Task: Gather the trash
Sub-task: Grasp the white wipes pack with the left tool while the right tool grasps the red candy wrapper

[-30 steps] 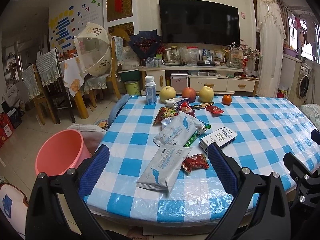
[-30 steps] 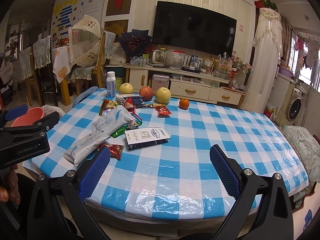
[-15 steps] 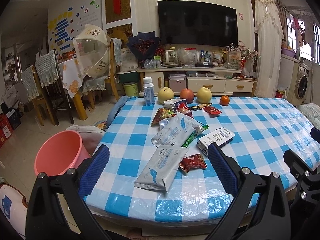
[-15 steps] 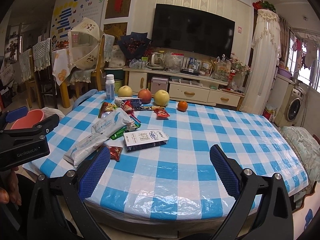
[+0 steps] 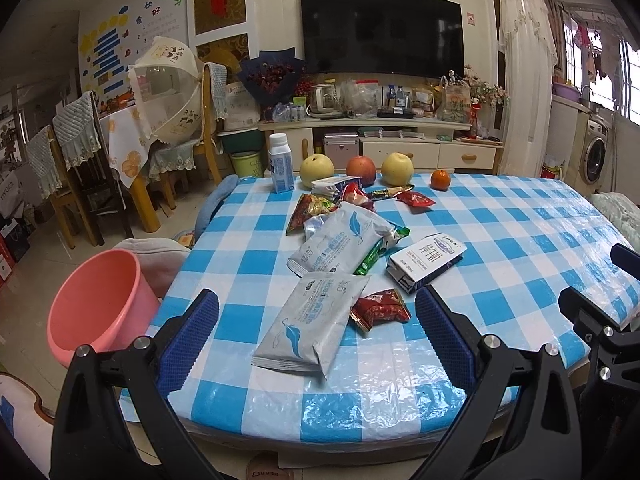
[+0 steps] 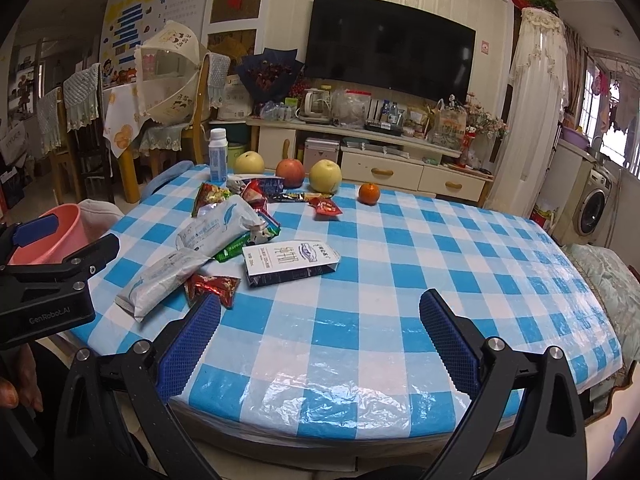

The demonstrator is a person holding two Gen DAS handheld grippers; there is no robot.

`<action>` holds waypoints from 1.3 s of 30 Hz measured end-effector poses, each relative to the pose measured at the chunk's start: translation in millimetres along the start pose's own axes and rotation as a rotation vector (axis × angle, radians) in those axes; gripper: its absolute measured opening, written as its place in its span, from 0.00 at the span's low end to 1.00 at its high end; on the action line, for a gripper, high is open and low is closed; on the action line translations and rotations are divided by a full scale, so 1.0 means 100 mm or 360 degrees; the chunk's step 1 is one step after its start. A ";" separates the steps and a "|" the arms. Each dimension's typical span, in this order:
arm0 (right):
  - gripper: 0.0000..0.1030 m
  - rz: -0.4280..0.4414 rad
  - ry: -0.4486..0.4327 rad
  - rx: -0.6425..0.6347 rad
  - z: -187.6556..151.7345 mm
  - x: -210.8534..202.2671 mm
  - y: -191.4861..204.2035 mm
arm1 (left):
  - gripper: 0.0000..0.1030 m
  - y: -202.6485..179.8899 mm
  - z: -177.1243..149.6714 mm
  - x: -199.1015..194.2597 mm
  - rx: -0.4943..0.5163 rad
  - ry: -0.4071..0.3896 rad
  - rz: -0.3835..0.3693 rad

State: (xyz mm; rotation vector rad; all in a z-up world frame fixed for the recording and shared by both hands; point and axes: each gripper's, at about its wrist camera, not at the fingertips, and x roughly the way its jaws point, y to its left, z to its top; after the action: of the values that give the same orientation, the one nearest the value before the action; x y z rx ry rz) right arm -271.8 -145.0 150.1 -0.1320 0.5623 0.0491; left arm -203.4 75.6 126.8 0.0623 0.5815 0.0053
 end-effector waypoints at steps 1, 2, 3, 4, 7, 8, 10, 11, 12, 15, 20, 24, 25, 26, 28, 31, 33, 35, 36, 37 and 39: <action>0.96 0.0013 0.0015 0.0001 -0.02 0.05 0.00 | 0.96 0.02 -0.02 0.04 0.0001 0.0011 -0.0004; 0.96 0.0026 0.0031 0.0003 -0.04 0.09 -0.01 | 0.96 0.03 -0.03 0.08 0.0000 0.0024 -0.0008; 0.96 0.0039 0.0049 0.0008 -0.06 0.15 -0.01 | 0.96 0.05 -0.05 0.12 -0.0002 0.0039 -0.0016; 0.96 0.0053 0.0074 0.0016 -0.10 0.21 -0.02 | 0.96 0.08 -0.07 0.16 -0.0004 0.0054 -0.0028; 0.96 0.0129 0.0155 0.0057 -0.20 0.40 -0.07 | 0.96 0.15 -0.13 0.27 -0.0018 0.0095 -0.0081; 0.96 0.0158 0.0176 0.0081 -0.23 0.46 -0.09 | 0.96 0.18 -0.14 0.29 -0.0022 0.0105 -0.0105; 0.96 0.0230 0.0203 0.0148 -0.29 0.54 -0.16 | 0.96 0.22 -0.15 0.35 -0.0024 0.0120 -0.0144; 0.96 0.0269 0.0214 0.0193 -0.31 0.58 -0.20 | 0.96 0.25 -0.15 0.39 -0.0018 0.0131 -0.0163; 0.96 0.0308 0.0220 0.0240 -0.32 0.62 -0.24 | 0.96 0.26 -0.15 0.42 -0.0009 0.0140 -0.0176; 0.96 0.0422 0.0247 0.0353 -0.35 0.73 -0.33 | 0.96 0.33 -0.16 0.57 0.0016 0.0198 -0.0224; 0.96 0.0643 0.0355 0.0460 -0.38 0.94 -0.32 | 0.96 0.44 -0.20 0.90 -0.0059 0.0380 -0.0324; 0.96 0.0784 0.0482 0.0511 -0.39 1.14 -0.23 | 0.96 0.42 -0.22 1.12 -0.0062 0.0491 -0.0434; 0.96 0.0796 0.0490 0.0502 -0.39 1.17 -0.20 | 0.96 0.40 -0.22 1.18 -0.0030 0.0515 -0.0440; 0.96 0.0804 0.0507 0.0493 -0.38 1.19 -0.18 | 0.96 0.37 -0.23 1.22 0.0001 0.0531 -0.0437; 0.96 0.0848 0.0525 0.0486 -0.36 1.25 -0.13 | 0.96 0.34 -0.23 1.30 0.0062 0.0566 -0.0433; 0.96 0.0901 0.0549 0.0465 -0.35 1.33 -0.06 | 0.96 0.33 -0.20 1.41 0.0100 0.0601 -0.0446; 0.96 0.0917 0.0561 0.0436 -0.33 1.38 0.01 | 0.96 0.35 -0.19 1.48 0.0100 0.0619 -0.0454; 0.95 0.0950 0.0565 0.0416 -0.32 1.42 0.07 | 0.96 0.38 -0.18 1.55 0.0087 0.0643 -0.0460; 0.95 0.0957 0.0566 0.0400 -0.31 1.45 0.11 | 0.96 0.39 -0.17 1.60 0.0079 0.0660 -0.0463; 0.95 0.0958 0.0566 0.0383 -0.30 1.47 0.15 | 0.96 0.40 -0.17 1.63 0.0065 0.0680 -0.0472; 0.95 0.0963 0.0566 0.0358 -0.28 1.51 0.21 | 0.96 0.42 -0.17 1.69 0.0048 0.0698 -0.0479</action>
State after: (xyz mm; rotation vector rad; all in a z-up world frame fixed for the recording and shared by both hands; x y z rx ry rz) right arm -160.2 -126.3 43.8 0.2585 0.9431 0.5574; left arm -71.1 122.4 22.1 0.0012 1.0247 -0.2884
